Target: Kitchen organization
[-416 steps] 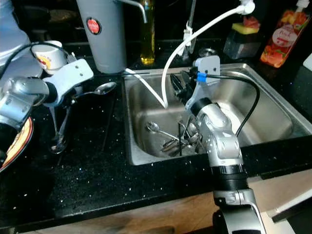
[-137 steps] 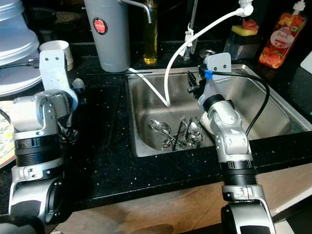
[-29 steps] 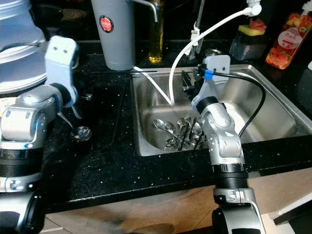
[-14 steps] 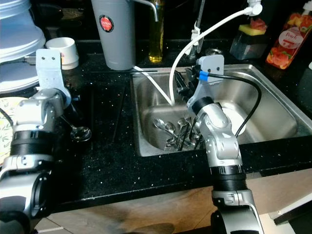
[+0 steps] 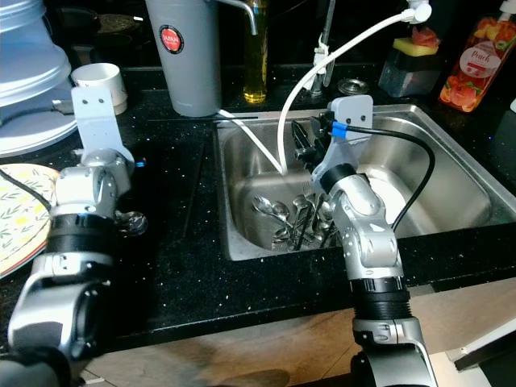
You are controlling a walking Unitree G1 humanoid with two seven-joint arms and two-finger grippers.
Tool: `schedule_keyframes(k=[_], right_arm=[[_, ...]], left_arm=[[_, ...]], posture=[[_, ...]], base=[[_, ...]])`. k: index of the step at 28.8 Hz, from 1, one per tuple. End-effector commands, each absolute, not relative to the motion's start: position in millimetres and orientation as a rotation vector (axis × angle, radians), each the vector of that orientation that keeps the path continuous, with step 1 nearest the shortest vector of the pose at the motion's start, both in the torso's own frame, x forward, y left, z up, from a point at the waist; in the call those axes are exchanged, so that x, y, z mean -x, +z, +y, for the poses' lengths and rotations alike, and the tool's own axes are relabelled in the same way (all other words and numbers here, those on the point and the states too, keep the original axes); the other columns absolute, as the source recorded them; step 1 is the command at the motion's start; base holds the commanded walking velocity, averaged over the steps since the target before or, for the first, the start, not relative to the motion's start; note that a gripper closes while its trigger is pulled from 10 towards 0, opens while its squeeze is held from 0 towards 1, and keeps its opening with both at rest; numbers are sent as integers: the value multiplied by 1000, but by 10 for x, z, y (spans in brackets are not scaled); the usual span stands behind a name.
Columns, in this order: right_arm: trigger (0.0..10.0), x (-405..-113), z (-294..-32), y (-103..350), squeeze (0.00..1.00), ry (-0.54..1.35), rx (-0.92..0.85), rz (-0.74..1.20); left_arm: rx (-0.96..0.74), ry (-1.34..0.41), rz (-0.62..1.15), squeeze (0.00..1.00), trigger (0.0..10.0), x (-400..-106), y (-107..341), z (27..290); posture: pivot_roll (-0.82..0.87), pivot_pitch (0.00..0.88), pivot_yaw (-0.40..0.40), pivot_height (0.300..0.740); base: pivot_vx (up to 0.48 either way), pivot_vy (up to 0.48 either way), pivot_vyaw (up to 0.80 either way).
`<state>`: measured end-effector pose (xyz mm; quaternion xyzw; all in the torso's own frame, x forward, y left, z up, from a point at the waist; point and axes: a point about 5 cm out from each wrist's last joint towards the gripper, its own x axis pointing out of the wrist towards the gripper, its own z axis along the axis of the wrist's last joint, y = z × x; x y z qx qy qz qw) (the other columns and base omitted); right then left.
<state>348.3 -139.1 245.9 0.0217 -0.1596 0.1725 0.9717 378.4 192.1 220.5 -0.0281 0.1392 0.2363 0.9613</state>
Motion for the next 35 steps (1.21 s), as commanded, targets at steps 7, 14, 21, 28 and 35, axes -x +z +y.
schedule_keyframes(k=[7, 14, 21, 28, 35], right_arm=[[10000, -3487, -1370, 2507, 0, 359, -37, -344], [10000, -3480, -1405, 2512, 0, 349, -37, -346], [10000, -3480, -1399, 2515, 0, 352, -40, -346], [10000, -3482, -1401, 2512, 0, 355, -40, -343], [10000, -3488, -1411, 2513, 0, 353, -37, -340]], left_arm=[[105, 514, 364, 0, 10000, -3791, 1996, 1963], [64, 556, 272, 0, 10000, -3797, 2161, 2028], [41, 566, 233, 0, 10000, -3796, 2216, 2021], [86, 569, 312, 0, 10000, -3757, 2023, 2008], [142, 577, 414, 0, 9843, -3717, 1782, 2001]], posture=[[139, 0, 14, 740], [139, 0, 13, 740], [140, 1, 12, 740], [139, 6, 7, 740], [138, 9, 4, 740]], base=[[0, 0, 0], [0, 0, 0], [0, 0, 0], [0, 0, 0], [0, 0, 0]])
